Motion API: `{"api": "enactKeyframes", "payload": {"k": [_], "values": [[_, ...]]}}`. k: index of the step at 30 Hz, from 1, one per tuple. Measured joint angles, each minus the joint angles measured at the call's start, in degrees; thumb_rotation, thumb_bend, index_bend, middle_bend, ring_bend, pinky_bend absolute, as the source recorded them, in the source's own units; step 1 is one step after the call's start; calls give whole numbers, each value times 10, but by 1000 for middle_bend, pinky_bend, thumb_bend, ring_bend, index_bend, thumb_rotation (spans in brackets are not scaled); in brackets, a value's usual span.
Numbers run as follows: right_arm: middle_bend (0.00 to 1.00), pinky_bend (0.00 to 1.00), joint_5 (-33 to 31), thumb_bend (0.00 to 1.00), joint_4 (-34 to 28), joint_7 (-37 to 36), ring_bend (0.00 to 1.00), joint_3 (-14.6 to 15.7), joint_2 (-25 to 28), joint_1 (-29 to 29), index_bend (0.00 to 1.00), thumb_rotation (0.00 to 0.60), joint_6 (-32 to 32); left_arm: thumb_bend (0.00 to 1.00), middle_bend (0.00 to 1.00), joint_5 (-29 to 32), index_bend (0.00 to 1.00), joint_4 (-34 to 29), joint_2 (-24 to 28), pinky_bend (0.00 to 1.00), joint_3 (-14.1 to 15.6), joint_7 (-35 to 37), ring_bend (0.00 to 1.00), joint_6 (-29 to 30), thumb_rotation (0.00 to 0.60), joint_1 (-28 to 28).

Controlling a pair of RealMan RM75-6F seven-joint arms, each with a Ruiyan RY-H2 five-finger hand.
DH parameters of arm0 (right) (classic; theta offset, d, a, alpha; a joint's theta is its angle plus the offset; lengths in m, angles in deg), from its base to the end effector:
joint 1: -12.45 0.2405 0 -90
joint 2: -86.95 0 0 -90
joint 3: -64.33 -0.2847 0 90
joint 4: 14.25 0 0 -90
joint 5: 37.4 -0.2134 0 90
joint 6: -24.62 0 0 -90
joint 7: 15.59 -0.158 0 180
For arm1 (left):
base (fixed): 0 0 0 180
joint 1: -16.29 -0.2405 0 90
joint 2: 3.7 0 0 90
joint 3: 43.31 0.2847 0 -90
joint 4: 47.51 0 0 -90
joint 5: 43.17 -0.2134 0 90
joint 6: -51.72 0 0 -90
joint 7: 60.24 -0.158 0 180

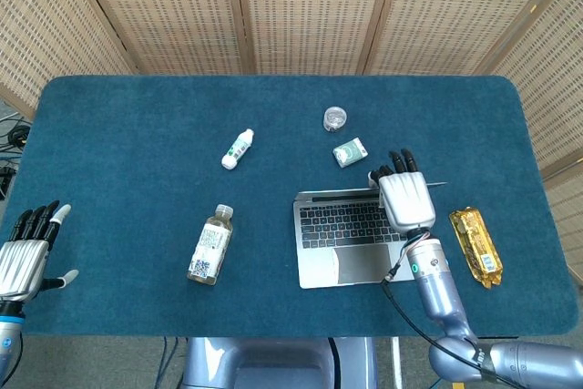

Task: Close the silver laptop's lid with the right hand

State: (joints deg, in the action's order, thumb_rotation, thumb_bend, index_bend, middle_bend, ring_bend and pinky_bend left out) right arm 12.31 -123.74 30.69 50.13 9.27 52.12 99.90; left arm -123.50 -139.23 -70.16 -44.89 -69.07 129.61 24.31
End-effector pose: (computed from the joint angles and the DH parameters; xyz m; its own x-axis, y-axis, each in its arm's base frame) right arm -0.1444 -0.3533 0.0734 0.5410 -0.0613 0.8388 -0.8344 -0.1642 0.5261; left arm -0.3492 0.2098 0.1389 0.4934 0.1358 0.8591 0.8659 0.0169 -0.5000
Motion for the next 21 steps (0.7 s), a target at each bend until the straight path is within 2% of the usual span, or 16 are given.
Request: {"api": "enactKeyframes", "payload": {"k": [8, 21], "values": [[458, 95, 9, 1000, -9, 5, 166, 15, 0, -7, 478, 600, 18, 98, 0, -1, 0, -1, -1, 0, 1, -2, 0, -1, 600, 1], [462, 95, 68, 1000, -39, 5, 166, 58, -3, -47, 483, 600, 72, 98, 0, -2, 0, -1, -3, 0, 3, -5, 0, -2, 600, 2]]}}
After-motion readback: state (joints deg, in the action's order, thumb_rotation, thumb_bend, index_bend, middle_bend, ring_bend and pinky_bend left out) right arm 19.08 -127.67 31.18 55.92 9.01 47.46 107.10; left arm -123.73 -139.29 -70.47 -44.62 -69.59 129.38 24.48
